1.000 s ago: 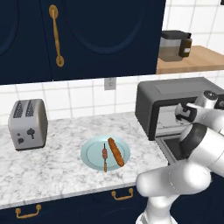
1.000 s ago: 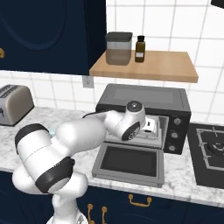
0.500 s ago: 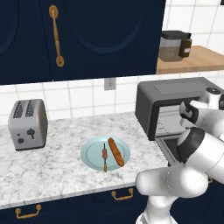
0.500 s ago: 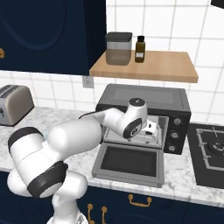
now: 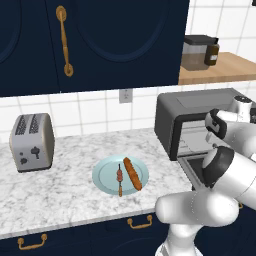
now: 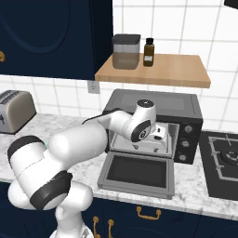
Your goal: Pick up the kebab skewer and baguette bread, and place them inside the toaster oven. Close the toaster oven door and start by setting the timer.
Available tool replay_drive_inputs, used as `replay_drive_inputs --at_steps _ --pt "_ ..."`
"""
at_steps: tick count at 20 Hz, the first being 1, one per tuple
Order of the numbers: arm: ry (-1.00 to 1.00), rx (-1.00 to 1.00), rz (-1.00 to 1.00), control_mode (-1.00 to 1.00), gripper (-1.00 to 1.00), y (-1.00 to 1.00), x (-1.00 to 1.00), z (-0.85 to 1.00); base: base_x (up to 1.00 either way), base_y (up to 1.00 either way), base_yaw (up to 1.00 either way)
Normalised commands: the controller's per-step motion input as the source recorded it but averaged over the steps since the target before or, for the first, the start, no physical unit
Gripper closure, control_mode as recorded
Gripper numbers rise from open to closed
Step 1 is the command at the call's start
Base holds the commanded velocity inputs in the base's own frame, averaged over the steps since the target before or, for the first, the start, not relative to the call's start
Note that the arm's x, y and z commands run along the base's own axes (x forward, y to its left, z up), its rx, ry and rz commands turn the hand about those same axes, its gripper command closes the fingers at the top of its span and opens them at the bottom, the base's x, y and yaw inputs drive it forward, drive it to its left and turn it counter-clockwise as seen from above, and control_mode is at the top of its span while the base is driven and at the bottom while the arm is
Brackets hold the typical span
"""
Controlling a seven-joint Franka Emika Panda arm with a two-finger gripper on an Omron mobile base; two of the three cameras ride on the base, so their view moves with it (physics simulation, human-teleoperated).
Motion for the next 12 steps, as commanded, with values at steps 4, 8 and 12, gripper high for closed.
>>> replay_drive_inputs --at_steps 4,8,12 --pt "-0.03 0.01 -0.04 -1.00 -1.00 0.19 -0.92 0.57 0.00 0.00 0.00" --pt "0.00 0.00 -0.04 -1.00 -1.00 0.89 -0.98 0.36 0.00 0.00 0.00" --pt "0.00 0.00 -0.01 -1.00 -1.00 1.00 -0.71 0.08 0.00 0.00 0.00"
